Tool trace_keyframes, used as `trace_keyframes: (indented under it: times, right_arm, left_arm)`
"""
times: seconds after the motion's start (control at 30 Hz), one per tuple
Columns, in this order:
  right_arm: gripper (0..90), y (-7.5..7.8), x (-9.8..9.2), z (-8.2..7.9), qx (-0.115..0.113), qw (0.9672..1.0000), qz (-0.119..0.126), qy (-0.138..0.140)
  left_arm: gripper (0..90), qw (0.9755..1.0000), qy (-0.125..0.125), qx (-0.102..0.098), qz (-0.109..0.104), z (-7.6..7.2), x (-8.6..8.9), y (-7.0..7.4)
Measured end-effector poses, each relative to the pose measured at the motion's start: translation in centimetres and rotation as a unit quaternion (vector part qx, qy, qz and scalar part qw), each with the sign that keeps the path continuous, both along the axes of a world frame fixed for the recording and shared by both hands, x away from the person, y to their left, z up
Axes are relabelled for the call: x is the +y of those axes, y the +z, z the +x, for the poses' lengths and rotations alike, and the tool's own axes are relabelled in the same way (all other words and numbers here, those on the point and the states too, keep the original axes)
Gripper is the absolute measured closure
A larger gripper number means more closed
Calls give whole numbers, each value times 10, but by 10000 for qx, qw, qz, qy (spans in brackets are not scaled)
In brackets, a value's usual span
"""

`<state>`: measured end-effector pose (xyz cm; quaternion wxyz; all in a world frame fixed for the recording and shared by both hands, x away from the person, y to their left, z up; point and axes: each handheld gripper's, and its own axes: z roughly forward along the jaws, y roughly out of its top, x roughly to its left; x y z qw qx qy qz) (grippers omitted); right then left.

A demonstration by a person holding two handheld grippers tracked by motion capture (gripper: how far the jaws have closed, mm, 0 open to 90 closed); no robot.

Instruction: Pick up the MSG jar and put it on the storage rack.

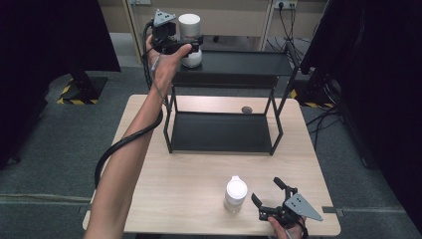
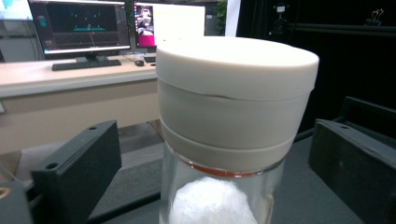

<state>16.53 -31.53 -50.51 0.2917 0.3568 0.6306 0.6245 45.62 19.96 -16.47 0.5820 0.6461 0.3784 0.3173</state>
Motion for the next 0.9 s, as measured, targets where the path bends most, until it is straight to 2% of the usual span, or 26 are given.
trace_keyframes:
  times: [0.27,0.37,0.43,0.73,0.9]
  right_arm:
    - [4,0,0,0,-7,10000,-11,4]
    - [4,0,1,0,-7,10000,-15,6]
    - [4,0,1,0,-2,10000,-14,5]
    - [4,0,1,-1,-13,10000,-17,-7]
    - [4,0,2,-1,-10,10000,-20,-15]
  left_arm:
    - [0,9999,-90,-52,55,-10,2,0]
    - [0,9999,-161,10,-50,-15,3,0]
    - [0,9998,-184,24,35,-19,3,1]
    - [2,9993,-318,-94,175,-43,4,-5]
    - [5,9989,-437,-118,140,-56,6,-11]
